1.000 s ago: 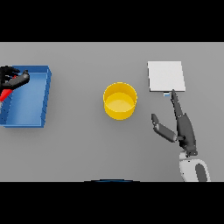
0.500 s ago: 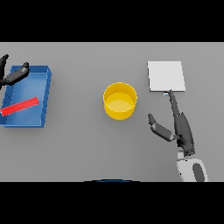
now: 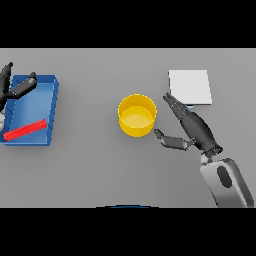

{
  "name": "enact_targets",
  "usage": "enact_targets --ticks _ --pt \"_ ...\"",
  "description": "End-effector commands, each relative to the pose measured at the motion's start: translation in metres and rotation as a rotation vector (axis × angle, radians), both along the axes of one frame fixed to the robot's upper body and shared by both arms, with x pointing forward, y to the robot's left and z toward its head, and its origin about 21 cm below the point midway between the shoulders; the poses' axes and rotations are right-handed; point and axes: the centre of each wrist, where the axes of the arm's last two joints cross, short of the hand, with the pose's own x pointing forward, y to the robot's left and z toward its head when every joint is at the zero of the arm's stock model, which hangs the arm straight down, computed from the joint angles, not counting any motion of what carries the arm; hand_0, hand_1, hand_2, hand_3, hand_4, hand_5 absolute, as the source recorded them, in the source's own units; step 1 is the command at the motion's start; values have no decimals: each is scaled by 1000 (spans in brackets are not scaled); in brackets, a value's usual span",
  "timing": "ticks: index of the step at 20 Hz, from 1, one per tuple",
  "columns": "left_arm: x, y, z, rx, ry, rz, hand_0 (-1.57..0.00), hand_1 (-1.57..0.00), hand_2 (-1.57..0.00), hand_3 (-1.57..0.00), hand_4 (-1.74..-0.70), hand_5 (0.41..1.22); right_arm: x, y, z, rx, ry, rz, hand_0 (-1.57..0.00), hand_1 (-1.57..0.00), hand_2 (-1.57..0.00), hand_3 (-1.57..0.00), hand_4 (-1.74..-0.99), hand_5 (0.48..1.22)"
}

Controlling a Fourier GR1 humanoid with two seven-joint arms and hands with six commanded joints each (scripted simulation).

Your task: Pick up the red beaker and tilt it to pour out 1 green nut into yellow bowl. Pick up the yellow bowl and place it on the metallic measuring scale.

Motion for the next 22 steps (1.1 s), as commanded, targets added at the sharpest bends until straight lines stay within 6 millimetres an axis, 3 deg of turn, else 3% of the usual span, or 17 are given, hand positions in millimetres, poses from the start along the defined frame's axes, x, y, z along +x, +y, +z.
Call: enact_targets --ticks 1,6,15,22 --pt "1 0 1 5 6 -6 -5 -3 -4 -3 -795 709 5 -1 4 -74 -9 21 1 1 1 1 -1282 677" --pt "-1 4 3 6 10 -9 -1 0 0 0 -794 719 32 18 25 -351 -77 223 1 1 1 1 -1270 664" --pt "-3 0 2 10 3 -19 1 1 1 1 -796 716 63 48 29 -545 -42 431 1 1 1 1 -1261 685" --pt "1 -2 2 11 6 -17 1 1 1 1 -796 733 75 65 13 -627 40 531 1 1 1 1 -1260 679"
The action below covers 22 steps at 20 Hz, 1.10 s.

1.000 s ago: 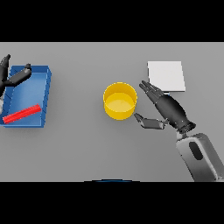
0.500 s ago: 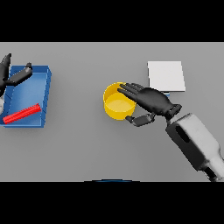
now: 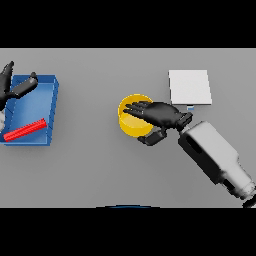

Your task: Pick up the red beaker and tilt it to pour out 1 green nut into yellow bowl. Pick up the yellow bowl and place it on the metallic measuring scale.

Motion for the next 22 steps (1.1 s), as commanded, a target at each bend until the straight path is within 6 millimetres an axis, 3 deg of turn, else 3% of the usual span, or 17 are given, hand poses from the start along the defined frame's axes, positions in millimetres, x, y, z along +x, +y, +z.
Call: enact_targets --ticks 1,7,11,13,15,18,20,22 --pt "-1 4 0 3 -2 4 1 1 1 1 -795 734 3 3 -2 -21 6 -1 1 1 1 1 -1270 678" --pt "0 6 1 4 1 1 1 1 1 1 -798 736 12 8 -7 -116 34 17 1 1 1 1 -1306 681" --pt "3 8 4 6 -10 3 1 1 1 1 -793 729 7 17 -10 -147 48 34 1 1 -4 -11 -1308 729" --pt "4 9 6 9 -7 4 1 1 1 1 -792 725 9 20 -9 -177 41 23 -16 -40 -68 -94 -1339 784" --pt "2 11 10 11 -16 0 1 1 1 1 -793 722 8 19 -10 -192 31 36 -258 -236 -233 -249 -1387 900" --pt "3 6 10 -4 -10 2 1 1 1 1 -796 726 8 20 -8 -207 57 48 -891 -846 -814 -594 -1534 1057" --pt "-1 5 9 4 -18 10 1 1 1 1 -799 728 12 19 -6 -213 93 64 -1136 -1107 -1086 -867 -1604 1116" --pt "-1 8 10 2 -19 7 1 1 1 1 -799 727 12 18 -5 -220 105 58 -1292 -1274 -1261 -1019 -1649 1154"
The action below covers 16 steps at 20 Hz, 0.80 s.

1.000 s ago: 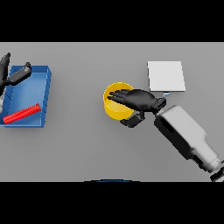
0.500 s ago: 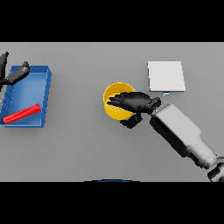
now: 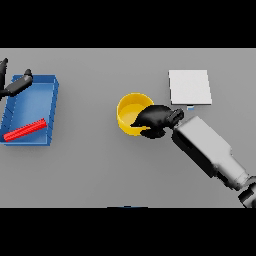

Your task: Pick up the red beaker and tilt it to pour out 1 green nut into yellow bowl. Pick up the yellow bowl and place it on the metallic measuring scale.

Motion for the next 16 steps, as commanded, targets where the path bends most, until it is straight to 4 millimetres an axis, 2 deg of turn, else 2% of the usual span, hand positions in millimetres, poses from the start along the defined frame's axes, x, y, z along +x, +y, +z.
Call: enact_targets --ticks 1,6,9,11,12,16 --pt "-1 -3 -3 -6 0 -6 1 1 1 1 -800 726 -1 -1 0 3 -1 -5 -1348 -1333 -1283 -1092 -1667 1167" --pt "2 -3 -5 -10 3 -5 1 1 1 1 -805 725 -4 -7 5 10 -14 -11 -1498 -1493 -1453 -1181 -1717 1203" --pt "-1 1 -1 6 -5 1 1 1 1 1 -801 724 -3 -7 22 44 -25 -5 -1534 -1531 -1490 -1192 -1729 1212" --pt "-2 -2 0 8 -3 -4 1 1 1 1 -799 723 -5 -12 37 36 -37 -8 -1547 -1545 -1490 -1329 -1732 1215" --pt "-3 -2 1 8 -3 -5 1 1 1 1 -798 721 -2 -11 50 29 -62 -12 -1552 -1551 -1506 -1377 -1731 1216" --pt "1 -6 2 4 -6 -8 1 1 1 1 -800 722 -2 -20 81 17 -124 -61 -1563 -1563 -1544 -1308 -1724 1219"
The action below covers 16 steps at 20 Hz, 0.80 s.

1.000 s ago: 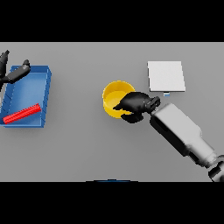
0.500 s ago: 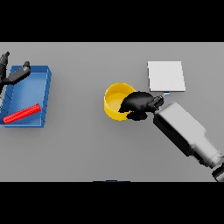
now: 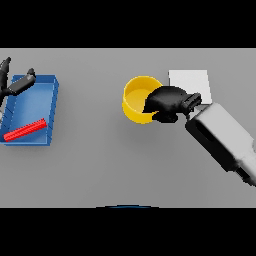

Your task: Pick up the red beaker and tilt it to pour out 1 green nut into yellow bowl. Pick up the yellow bowl and place it on the metallic measuring scale.

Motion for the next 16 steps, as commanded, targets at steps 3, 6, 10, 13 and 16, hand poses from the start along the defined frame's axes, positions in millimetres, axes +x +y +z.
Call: enact_targets --ticks 3,6,10,13,16 --pt "-4 4 -2 -8 5 -1 1 1 1 1 -808 723 -2 -6 8 1 -2 -25 -1567 -1567 -1557 -1248 -1720 1219" --pt "-3 3 -1 13 4 -6 1 1 1 1 -800 723 0 -13 18 5 -44 -19 -1569 -1569 -1564 -1238 -1719 1220" --pt "-7 6 0 6 -8 -6 1 1 1 1 -808 742 15 -34 30 -9 -107 -96 -1570 -1570 -1568 -1298 -1720 1221" --pt "-7 1 6 17 -9 3 1 1 1 1 -804 735 29 -53 34 -9 -146 -169 -1571 -1571 -1570 -1239 -1720 1221" --pt "-9 1 6 11 16 18 1 1 1 1 -818 750 41 -73 28 6 -125 -241 -1571 -1571 -1570 -1211 -1720 1221"
